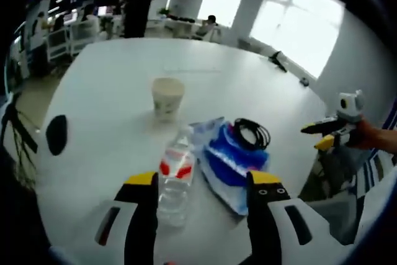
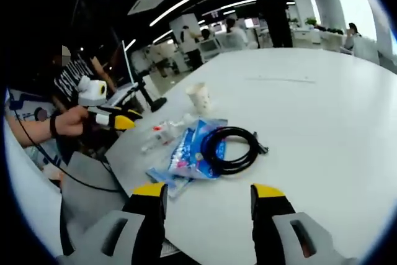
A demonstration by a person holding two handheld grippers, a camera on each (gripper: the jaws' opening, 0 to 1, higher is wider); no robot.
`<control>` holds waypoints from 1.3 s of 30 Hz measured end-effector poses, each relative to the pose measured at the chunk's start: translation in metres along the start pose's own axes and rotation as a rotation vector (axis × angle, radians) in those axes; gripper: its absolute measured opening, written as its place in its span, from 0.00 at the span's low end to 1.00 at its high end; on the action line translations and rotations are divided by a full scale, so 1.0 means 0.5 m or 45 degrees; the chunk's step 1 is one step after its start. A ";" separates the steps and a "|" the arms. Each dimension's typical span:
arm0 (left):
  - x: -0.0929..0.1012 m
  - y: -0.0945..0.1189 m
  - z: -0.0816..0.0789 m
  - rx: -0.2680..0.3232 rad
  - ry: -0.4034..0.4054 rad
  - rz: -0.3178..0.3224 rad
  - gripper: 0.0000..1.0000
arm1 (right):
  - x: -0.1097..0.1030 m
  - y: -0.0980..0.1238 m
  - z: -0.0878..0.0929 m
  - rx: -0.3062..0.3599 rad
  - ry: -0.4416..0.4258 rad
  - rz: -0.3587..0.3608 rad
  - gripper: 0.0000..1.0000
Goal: Arrange the tabletop items into an orderly group along one side of the table until the central work area is clear of visible clutter.
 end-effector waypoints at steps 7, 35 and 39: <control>-0.016 -0.041 -0.013 -0.066 0.018 -0.027 0.55 | -0.016 0.015 -0.003 0.002 0.018 0.008 0.63; -0.043 -0.173 -0.018 -0.486 -0.101 -0.047 0.54 | -0.035 0.026 0.019 -0.032 0.006 0.000 0.65; -0.043 -0.189 -0.019 -0.530 -0.137 -0.047 0.53 | -0.033 0.031 0.012 -0.011 0.017 -0.004 0.67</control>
Point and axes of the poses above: the point that each gripper's makers call its tool centre point, and the gripper's own axes: y roughly backward along the fingers, x roughly to its right, z roughly out of its underside, the point moved 9 cm from there along y, roughly backward along the fingers, and after that the axes turned 1 degree about -z, right-handed, at the moved point
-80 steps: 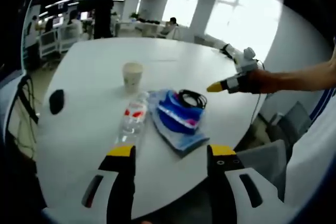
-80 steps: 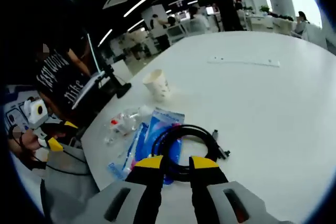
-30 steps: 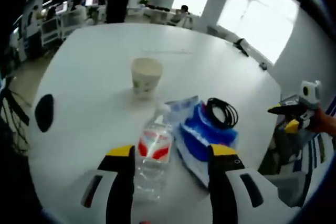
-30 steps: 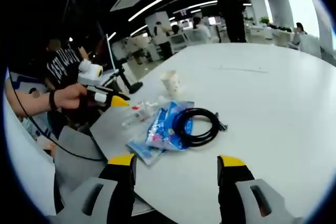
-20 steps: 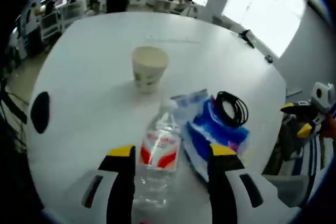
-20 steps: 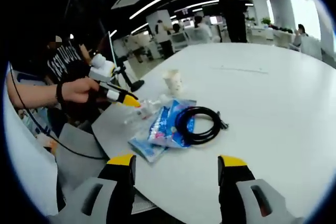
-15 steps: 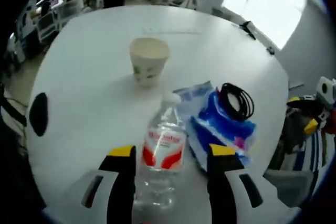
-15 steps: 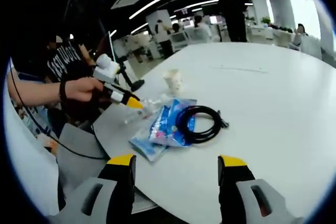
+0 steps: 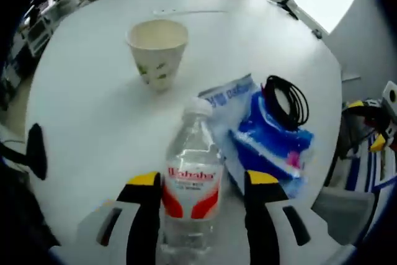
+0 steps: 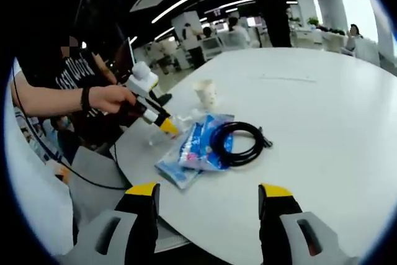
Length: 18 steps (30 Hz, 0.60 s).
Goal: Arrange the tabletop items into an orderly group along one side of the table until the central work area is clear of visible clutter.
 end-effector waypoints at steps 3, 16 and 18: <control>-0.002 -0.010 -0.005 -0.037 -0.026 -0.007 0.53 | -0.005 0.002 -0.008 -0.001 0.036 -0.006 0.71; -0.008 -0.036 -0.024 -0.098 -0.077 -0.018 0.51 | -0.019 0.004 -0.036 0.006 0.112 -0.024 0.77; -0.007 -0.035 -0.024 -0.100 -0.092 -0.030 0.49 | -0.020 0.004 -0.041 0.013 0.134 -0.024 0.81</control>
Point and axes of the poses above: the point that each gripper's makers call its tool centre point, and the gripper's own axes: y roughly backward along the fingers, x roughly to its right, z roughly out of its underside, the point moved 9 cm from there along y, roughly backward along the fingers, and after that the axes turned 1 degree about -z, right-handed, at the moved point
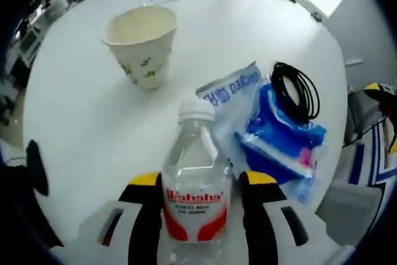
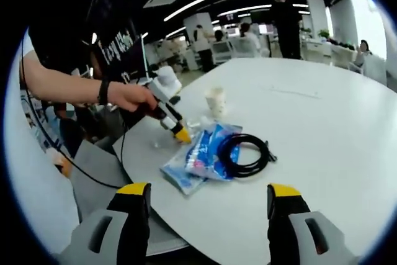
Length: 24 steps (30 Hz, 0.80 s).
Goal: Arrange the tabletop items into an orderly group along one side of the table until the central work area is clear of visible clutter.
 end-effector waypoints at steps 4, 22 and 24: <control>0.000 0.001 0.001 0.003 -0.026 -0.020 0.47 | -0.003 -0.003 -0.007 -0.005 0.028 -0.007 0.85; -0.004 0.013 0.005 0.094 0.045 -0.017 0.40 | 0.004 0.009 -0.015 0.030 -0.019 0.010 0.82; -0.002 0.021 0.004 0.114 0.040 -0.019 0.40 | 0.007 0.012 -0.015 0.036 -0.022 0.017 0.82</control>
Point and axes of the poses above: the point that each gripper's makers call its tool centre point, and the gripper's own axes: y roughly backward along the fingers, x roughly to its right, z roughly out of its underside, the point moved 9 cm from there along y, roughly backward along the fingers, and after that the axes turned 1 degree about -z, right-handed, at the moved point
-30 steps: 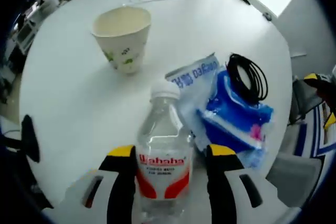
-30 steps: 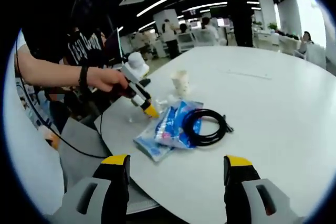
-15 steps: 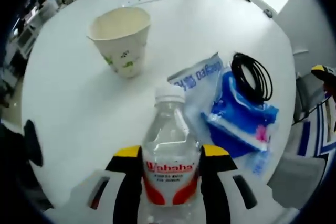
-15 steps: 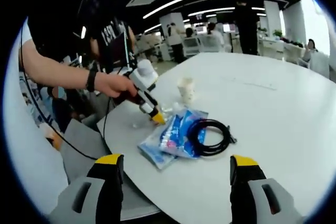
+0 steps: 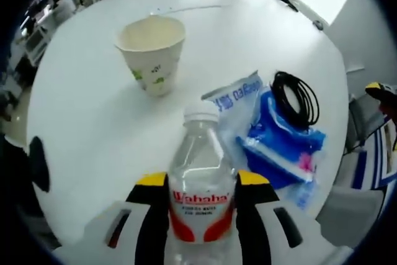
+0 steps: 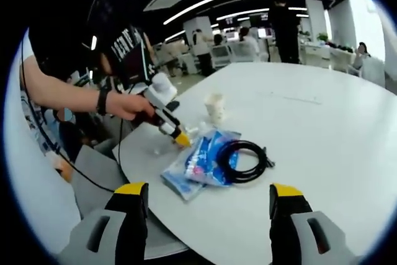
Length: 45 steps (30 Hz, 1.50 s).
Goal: Arrange the tabletop items into an orderly group along one side of the table until the central work area is clear of visible clutter.
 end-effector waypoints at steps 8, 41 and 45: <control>0.001 0.043 -0.001 0.089 0.001 -0.013 0.40 | 0.003 0.000 -0.001 0.023 -0.005 -0.002 0.82; 0.016 0.149 0.069 0.306 0.009 -0.154 0.40 | -0.012 -0.035 -0.028 0.022 0.072 -0.063 0.81; 0.018 0.156 0.080 0.323 0.019 -0.159 0.40 | -0.011 -0.039 -0.025 0.015 0.068 -0.065 0.80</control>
Point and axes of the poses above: the point that each gripper's makers call its tool centre point, and the gripper's own axes: y roughly backward along the fingers, x roughly to its right, z roughly out of its underside, the point moved 9 cm from there along y, roughly backward along the fingers, and after that the axes turned 1 degree about -z, right-handed, at the moved point
